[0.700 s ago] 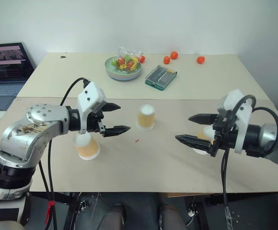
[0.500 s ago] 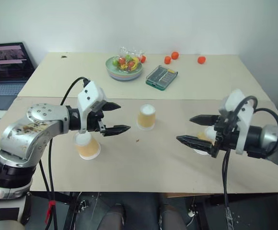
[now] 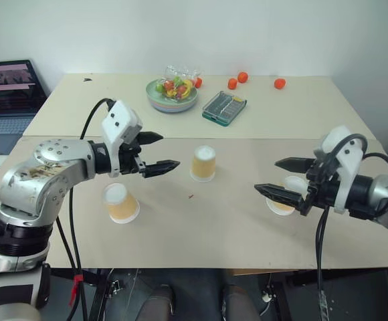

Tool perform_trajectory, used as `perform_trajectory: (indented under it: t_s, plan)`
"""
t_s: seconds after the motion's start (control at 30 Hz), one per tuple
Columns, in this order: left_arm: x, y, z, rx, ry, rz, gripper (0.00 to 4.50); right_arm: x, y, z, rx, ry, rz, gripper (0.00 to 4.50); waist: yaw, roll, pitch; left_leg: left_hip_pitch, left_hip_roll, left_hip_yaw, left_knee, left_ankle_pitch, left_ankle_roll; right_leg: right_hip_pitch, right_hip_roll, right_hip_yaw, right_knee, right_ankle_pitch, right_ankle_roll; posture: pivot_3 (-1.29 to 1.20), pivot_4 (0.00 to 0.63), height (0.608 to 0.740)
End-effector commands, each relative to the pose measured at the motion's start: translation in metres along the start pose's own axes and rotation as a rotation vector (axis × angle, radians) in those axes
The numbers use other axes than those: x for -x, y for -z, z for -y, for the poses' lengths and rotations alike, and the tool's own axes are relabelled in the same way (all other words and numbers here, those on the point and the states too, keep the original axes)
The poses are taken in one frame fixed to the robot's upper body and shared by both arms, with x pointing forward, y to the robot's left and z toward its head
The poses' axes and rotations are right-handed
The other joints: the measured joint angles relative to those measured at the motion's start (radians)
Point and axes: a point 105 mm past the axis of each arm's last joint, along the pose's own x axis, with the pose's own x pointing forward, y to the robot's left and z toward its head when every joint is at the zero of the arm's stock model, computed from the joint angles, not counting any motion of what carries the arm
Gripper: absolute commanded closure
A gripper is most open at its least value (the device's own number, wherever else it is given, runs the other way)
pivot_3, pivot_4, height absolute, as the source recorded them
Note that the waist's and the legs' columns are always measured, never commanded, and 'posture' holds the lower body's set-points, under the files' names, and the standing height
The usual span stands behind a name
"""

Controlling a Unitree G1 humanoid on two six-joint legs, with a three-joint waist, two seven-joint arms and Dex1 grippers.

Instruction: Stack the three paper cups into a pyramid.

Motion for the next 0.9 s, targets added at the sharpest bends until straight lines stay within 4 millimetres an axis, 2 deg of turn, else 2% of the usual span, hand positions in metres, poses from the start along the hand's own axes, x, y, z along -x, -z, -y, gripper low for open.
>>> perform_trajectory:
  t_s: [0.03,0.37,0.5,0.63,0.77,0.9]
  plan:
    - [0.007,-0.014,-0.002,-0.037,-0.017,0.034,0.03,-0.006,-0.014,-0.001,0.053,-0.002,0.062,0.00,-0.002,0.000,0.000,0.000,0.000,0.000,0.000,0.000,0.000,0.000,0.000,0.000,0.000,0.000,0.000,0.00,0.150,0.740]
    - [0.010,-0.014,-0.008,-0.044,-0.014,0.025,0.03,-0.056,-0.029,0.013,0.121,0.021,0.101,0.00,-0.005,0.000,0.000,0.000,0.000,0.000,0.000,0.000,0.000,-0.001,0.000,0.001,0.000,0.000,0.000,0.00,0.150,0.740]
    - [0.018,-0.002,-0.019,-0.049,-0.071,-0.035,0.03,-0.081,-0.028,0.022,0.133,0.012,0.098,0.00,-0.007,0.000,0.000,0.000,0.000,0.000,-0.001,0.000,0.000,-0.002,0.000,0.001,0.000,0.000,0.000,0.00,0.150,0.740]
    - [0.021,0.006,-0.021,-0.056,-0.091,-0.071,0.03,-0.104,-0.028,0.032,0.134,0.013,0.098,0.00,-0.015,0.000,0.000,0.000,0.000,0.000,-0.001,0.001,-0.001,-0.002,0.000,0.001,0.001,0.000,-0.001,0.00,0.150,0.740]
    - [0.022,0.007,-0.021,-0.056,-0.092,-0.072,0.03,-0.114,-0.030,0.035,0.136,0.001,0.106,0.00,-0.018,0.000,0.000,-0.002,0.000,0.000,-0.001,0.001,-0.001,-0.005,0.000,0.002,0.001,0.000,-0.001,0.00,0.150,0.740]
    - [0.023,0.009,-0.019,-0.060,-0.102,-0.078,0.03,-0.134,-0.033,0.031,0.131,-0.036,0.125,0.00,-0.027,0.000,0.000,-0.009,-0.001,0.000,-0.001,0.003,-0.004,-0.014,0.000,0.003,0.004,0.001,-0.001,0.00,0.150,0.740]
